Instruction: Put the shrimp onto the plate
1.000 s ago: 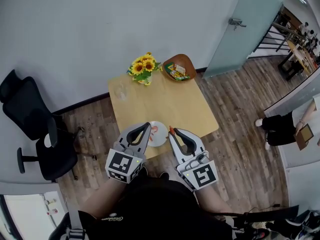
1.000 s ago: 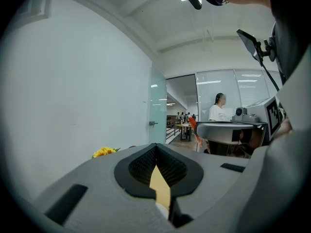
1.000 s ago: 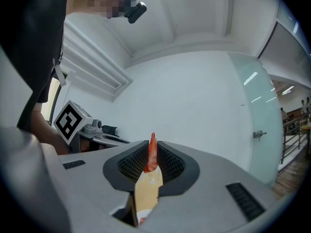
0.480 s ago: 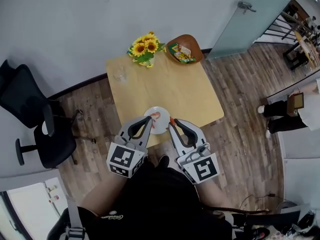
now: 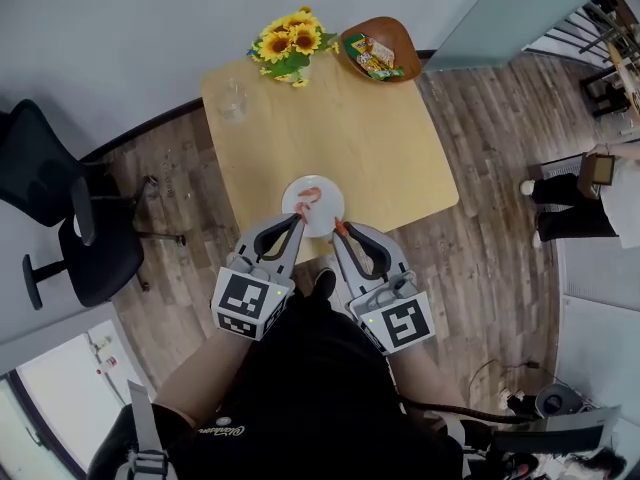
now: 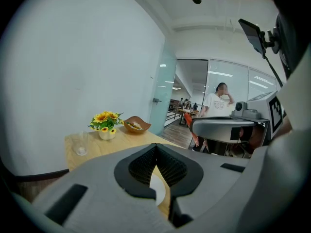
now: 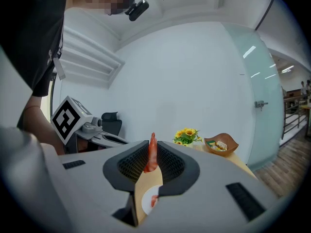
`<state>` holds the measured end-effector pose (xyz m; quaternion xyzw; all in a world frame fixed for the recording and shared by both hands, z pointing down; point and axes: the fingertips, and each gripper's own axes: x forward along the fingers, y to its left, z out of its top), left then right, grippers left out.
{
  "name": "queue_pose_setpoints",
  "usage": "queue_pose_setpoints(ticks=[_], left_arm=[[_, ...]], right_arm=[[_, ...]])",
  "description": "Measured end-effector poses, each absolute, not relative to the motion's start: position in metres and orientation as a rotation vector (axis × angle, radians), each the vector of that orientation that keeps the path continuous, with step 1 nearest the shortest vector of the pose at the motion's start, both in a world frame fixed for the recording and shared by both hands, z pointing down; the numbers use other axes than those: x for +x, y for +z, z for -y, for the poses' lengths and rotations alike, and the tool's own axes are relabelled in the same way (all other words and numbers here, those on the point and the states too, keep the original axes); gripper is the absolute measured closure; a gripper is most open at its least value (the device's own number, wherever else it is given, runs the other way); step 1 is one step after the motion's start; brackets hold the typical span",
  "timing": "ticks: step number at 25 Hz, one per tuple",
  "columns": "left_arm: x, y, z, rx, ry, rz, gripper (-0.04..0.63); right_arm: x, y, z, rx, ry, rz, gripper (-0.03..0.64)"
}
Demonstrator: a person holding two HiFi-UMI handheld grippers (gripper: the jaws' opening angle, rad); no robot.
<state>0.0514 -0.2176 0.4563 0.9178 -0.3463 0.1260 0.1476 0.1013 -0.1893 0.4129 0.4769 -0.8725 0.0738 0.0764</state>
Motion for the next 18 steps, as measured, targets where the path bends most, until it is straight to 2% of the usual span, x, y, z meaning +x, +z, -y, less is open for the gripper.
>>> queue_pose_setpoints(ticks=[18], left_arm=[[0.052,0.504,0.233,2.576,0.454,0.983,0.591]], right_arm=[[0.094,0.480,0.223,1.354,0.350,2.514,0.565]])
